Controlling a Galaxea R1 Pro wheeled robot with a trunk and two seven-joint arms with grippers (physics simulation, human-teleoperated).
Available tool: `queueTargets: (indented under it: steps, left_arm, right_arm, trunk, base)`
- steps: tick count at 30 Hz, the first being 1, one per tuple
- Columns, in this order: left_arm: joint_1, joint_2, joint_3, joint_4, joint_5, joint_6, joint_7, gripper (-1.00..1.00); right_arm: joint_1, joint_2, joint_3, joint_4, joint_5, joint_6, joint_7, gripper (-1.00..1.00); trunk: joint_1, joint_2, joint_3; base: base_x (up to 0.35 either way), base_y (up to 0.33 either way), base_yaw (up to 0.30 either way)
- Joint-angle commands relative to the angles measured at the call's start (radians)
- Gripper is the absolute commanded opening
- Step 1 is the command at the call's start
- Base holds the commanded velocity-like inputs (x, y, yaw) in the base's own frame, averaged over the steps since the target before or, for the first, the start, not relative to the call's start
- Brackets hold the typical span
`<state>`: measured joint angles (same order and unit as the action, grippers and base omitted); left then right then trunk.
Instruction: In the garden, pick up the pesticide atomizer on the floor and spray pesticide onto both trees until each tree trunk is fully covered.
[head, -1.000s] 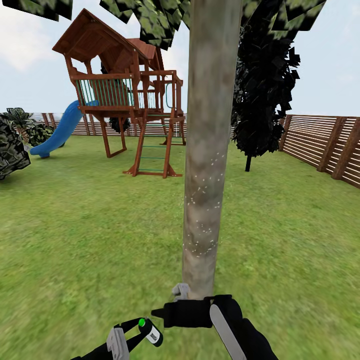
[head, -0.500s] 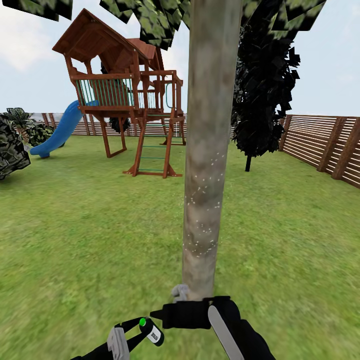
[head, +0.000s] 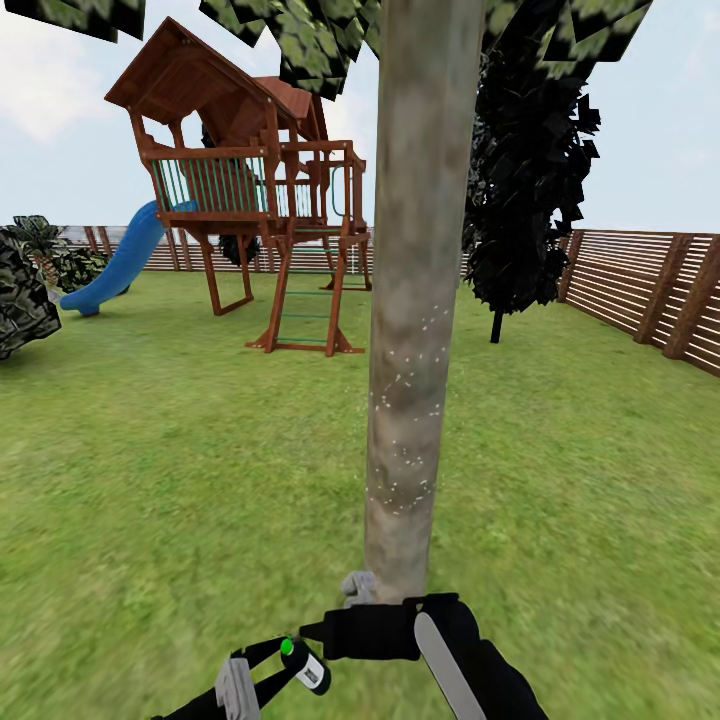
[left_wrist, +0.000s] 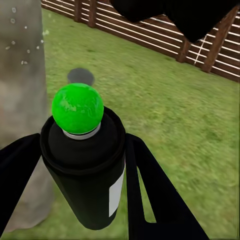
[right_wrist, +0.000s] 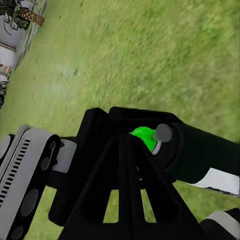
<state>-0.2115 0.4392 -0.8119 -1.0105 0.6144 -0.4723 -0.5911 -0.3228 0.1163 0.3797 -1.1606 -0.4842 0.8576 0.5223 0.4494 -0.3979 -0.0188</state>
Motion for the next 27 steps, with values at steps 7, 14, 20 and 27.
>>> queueTargets:
  steps: [7, 14, 20, 27]
  left_arm:
    - [0.009, 0.001, -0.004, -0.008, 0.011, -0.002, -0.001, -1.0]
    - [0.009, 0.001, -0.004, -0.01, 0.011, -0.002, -0.002, -1.0]
    - [0.01, 0.001, -0.004, -0.017, 0.011, -0.002, -0.002, -1.0]
    - [0.01, 0.002, -0.004, -0.024, 0.011, -0.002, -0.003, -1.0]
  right_arm:
    - [-0.001, 0.001, -0.001, 0.002, 0.002, 0.004, 0.002, -1.0]
    - [-0.001, 0.002, -0.001, 0.002, 0.003, 0.004, 0.002, -1.0]
    - [-0.001, 0.002, -0.001, 0.003, 0.003, 0.004, 0.002, -1.0]
    - [-0.001, 0.003, -0.001, 0.005, 0.004, 0.004, 0.002, -1.0]
  trunk:
    - [0.001, -0.002, -0.002]
    - [0.001, -0.002, -0.002]
    - [0.001, -0.002, -0.002]
    - [0.001, -0.002, -0.002]
  base:
    - [0.0, 0.0, 0.0]
    - [0.0, 0.0, 0.0]
    - [0.0, 0.0, 0.0]
    - [0.0, 0.0, 0.0]
